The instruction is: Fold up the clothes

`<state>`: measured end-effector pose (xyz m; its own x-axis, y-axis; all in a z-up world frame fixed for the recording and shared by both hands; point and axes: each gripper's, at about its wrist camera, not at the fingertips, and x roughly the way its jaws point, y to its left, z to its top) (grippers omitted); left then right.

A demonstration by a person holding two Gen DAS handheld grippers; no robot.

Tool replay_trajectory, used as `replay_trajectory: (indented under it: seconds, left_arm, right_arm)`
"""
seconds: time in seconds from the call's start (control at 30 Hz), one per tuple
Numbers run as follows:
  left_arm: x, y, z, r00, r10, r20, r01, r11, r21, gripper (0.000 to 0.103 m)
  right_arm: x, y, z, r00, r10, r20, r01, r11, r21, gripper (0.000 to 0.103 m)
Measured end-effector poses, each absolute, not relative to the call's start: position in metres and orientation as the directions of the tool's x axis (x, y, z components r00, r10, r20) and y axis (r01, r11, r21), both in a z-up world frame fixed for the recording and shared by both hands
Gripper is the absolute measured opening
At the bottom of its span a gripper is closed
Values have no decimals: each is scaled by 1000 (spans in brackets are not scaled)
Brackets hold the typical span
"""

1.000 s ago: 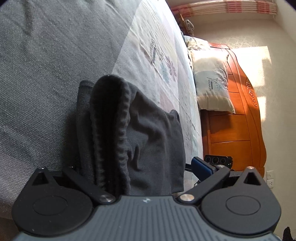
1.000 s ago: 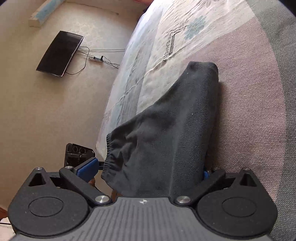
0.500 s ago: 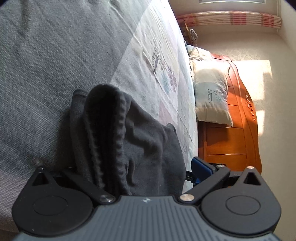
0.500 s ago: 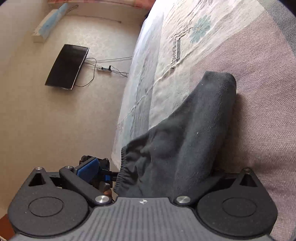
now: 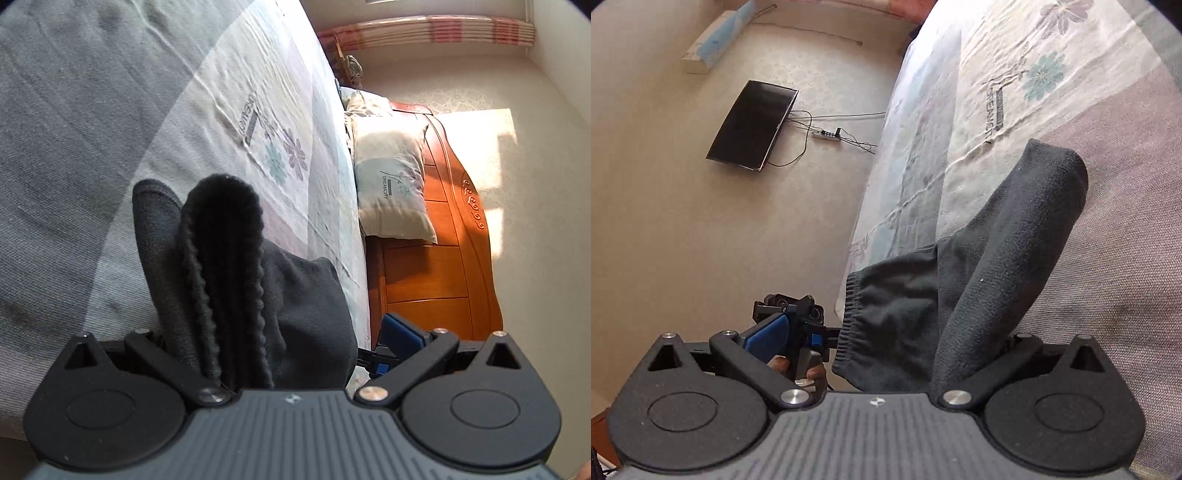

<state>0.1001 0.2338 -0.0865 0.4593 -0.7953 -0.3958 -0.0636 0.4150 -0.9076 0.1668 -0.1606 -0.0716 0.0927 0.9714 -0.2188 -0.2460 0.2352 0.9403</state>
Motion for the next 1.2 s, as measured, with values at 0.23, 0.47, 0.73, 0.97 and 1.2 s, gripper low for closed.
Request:
replay_trajectory:
  seconds: [0.23, 0.47, 0.73, 0.97, 1.2]
  left_arm:
    - [116, 204, -74, 424, -818, -389, -23, 420, -907, 102]
    - [142, 151, -63, 358, -844, -399, 20, 434, -901, 102]
    - [180, 64, -52, 234, -879, -415, 89, 444, -891, 102]
    - [218, -28, -52, 97, -898, -429, 149, 440, -886, 102]
    - [262, -126, -49, -44, -889, -456, 218, 437, -873, 102]
  right_arm:
    - [157, -196, -46, 142, 965, -220, -293, 253, 922, 103]
    - [142, -254, -36, 221, 951, -216, -291, 276, 916, 103]
    - [122, -343, -30, 353, 913, -205, -263, 307, 915, 103]
    - [106, -424, -25, 470, 857, -212, -225, 348, 910, 103]
    - [99, -496, -28, 588, 780, -213, -168, 376, 911, 103]
